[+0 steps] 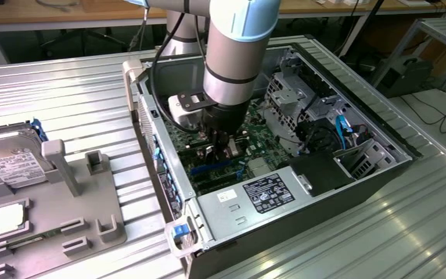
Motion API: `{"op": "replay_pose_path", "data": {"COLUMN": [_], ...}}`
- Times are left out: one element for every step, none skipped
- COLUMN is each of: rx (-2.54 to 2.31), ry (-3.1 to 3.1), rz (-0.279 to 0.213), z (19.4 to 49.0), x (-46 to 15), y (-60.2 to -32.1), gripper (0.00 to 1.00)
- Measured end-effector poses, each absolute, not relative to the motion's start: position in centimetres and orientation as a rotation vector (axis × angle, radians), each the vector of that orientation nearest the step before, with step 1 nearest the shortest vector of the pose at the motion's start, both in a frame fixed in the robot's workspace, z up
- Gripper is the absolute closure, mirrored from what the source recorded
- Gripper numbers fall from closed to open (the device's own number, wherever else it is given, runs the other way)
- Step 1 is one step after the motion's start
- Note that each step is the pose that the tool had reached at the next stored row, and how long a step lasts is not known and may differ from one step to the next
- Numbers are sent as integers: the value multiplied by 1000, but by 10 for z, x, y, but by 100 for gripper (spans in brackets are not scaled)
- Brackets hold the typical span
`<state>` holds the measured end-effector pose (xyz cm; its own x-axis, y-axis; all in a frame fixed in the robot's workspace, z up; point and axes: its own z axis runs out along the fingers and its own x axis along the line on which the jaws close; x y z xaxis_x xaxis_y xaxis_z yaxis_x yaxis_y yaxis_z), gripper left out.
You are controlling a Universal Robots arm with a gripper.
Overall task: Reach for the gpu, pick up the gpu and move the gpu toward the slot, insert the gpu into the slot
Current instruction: 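Insert the gpu into the slot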
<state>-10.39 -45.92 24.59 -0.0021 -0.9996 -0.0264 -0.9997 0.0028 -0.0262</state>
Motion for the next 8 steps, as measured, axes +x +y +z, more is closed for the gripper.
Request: {"op": "replay_pose_path", "data": {"rx": [-2192,-2193,-2192,-2193,-2193,-2193,-2192,-2193], "ry": [2198,2198,2198,2198,2198,2198,2198,2198], "rz": [0,0,0,0,0,0,0,0], "z": [246,246,246,246,246,246,245,245], "x": [-104,-104,-104,-104,-104,-104,-104,-104], "y": [-459,-459,-459,-459,-459,-459,-459,-459], "gripper": [72,72,72,72,72,72,72,72]}}
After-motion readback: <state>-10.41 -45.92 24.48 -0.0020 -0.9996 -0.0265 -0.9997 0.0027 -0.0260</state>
